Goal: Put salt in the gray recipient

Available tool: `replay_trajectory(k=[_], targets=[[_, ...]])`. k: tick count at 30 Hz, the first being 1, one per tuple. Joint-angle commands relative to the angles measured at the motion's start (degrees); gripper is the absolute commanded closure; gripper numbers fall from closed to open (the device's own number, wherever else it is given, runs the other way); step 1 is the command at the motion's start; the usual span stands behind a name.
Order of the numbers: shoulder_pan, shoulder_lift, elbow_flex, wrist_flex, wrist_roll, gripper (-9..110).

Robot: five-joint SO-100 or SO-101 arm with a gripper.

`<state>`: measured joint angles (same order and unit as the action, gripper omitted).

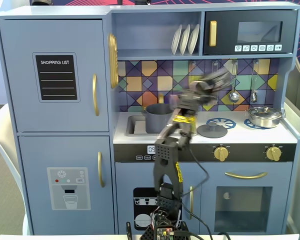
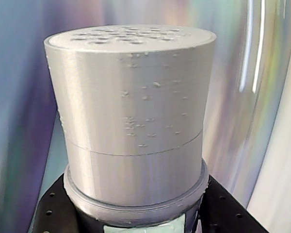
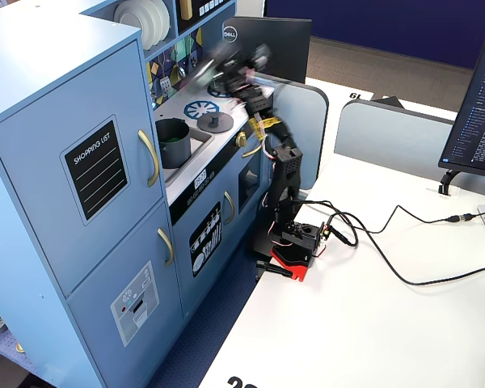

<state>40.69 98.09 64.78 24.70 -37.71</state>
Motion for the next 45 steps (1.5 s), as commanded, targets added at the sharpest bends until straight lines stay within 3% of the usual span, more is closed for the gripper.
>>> replay_trajectory(k=[1,3,26,39,45], targets=[[8.61,0.26,-0.88,-11.51,-47.46,101],[9.84,0.62,3.08,-15.12,-54.05,101],[10.63,1.32,26.89,-27.77,-49.92,101],[11.07,1.41,32.52,-32.34,-50.1,101],[12.48,2.29,35.07,-32.87,-48.78,83]])
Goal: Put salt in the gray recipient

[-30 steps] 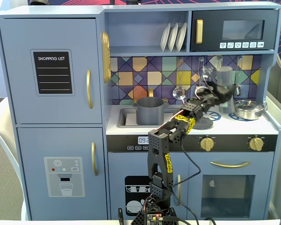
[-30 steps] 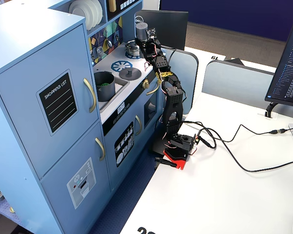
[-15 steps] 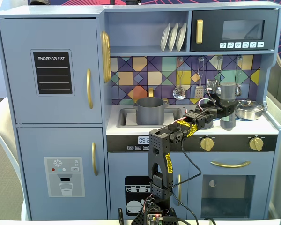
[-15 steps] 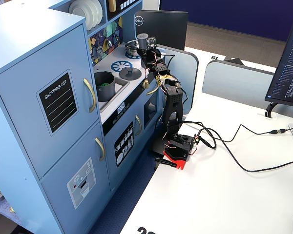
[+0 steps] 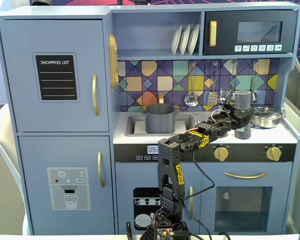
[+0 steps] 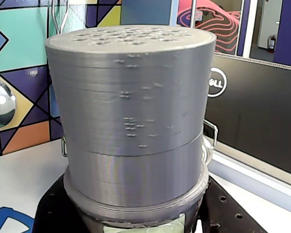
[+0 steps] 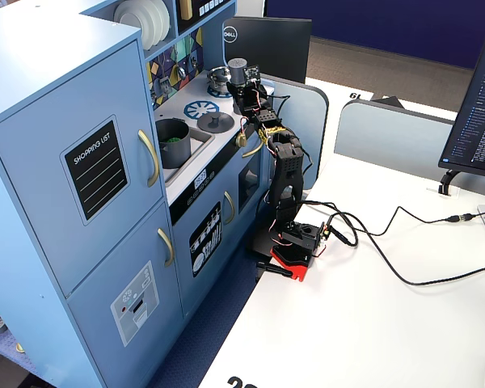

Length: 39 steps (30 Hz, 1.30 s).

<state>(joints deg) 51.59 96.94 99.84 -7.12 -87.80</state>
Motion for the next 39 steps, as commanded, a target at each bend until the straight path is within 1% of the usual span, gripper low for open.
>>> replay_trajectory(k=[1,4,8,11,13,15,17,20,21,22,23,24,25,27,29,31,33,36,39], targets=[[1.93,3.52,0.0,-0.7,2.46,78],[2.72,3.69,-0.09,-0.53,5.01,62],[2.99,4.66,-0.18,-1.23,5.62,49],[2.81,6.06,0.0,-0.97,3.25,46],[2.64,8.26,0.97,0.97,2.37,46],[2.99,13.1,4.04,4.66,0.35,49],[3.34,21.01,9.84,8.53,-0.09,48],[4.13,36.74,18.72,21.18,-2.11,52],[3.96,42.28,20.48,27.69,-3.25,57],[2.9,47.46,21.53,35.86,-5.63,68],[0.7,52.47,21.8,45.35,-8.96,81],[-2.72,56.69,21.8,55.11,-12.57,93],[-6.86,60.12,21.71,63.11,-13.89,101],[-17.49,65.39,21.71,76.55,-11.69,101],[-28.92,68.91,24.17,87.01,-13.54,101],[-37.62,72.33,30.41,89.65,-9.4,101],[-43.95,76.11,38.14,88.68,-5.19,101],[-49.04,81.56,50.54,85.52,-1.58,101],[-51.06,85.61,61.7,81.47,0.62,101]])
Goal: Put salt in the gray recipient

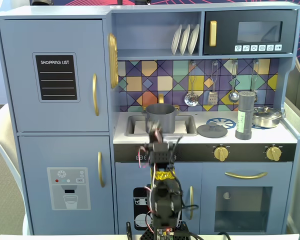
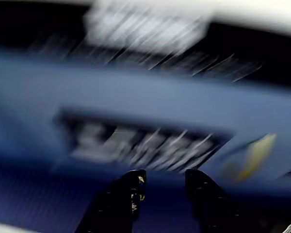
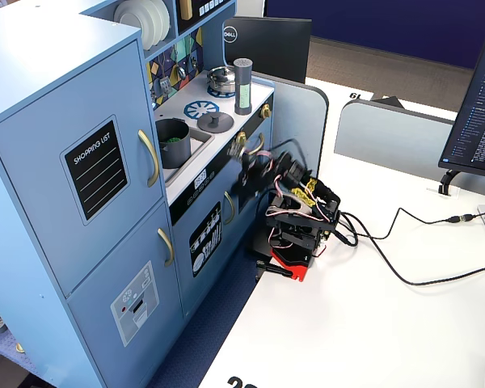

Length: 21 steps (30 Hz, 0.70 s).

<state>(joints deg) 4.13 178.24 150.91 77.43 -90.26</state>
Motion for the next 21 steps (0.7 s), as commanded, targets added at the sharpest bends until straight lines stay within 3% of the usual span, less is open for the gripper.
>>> replay_trajectory(k=[1,8,21], targets=[[-3.6,5.62,13.97,-4.04,3.16,101],[-0.7,6.24,27.6,-4.39,0.18,101],[2.02,6.24,27.69,-1.41,2.55,100]])
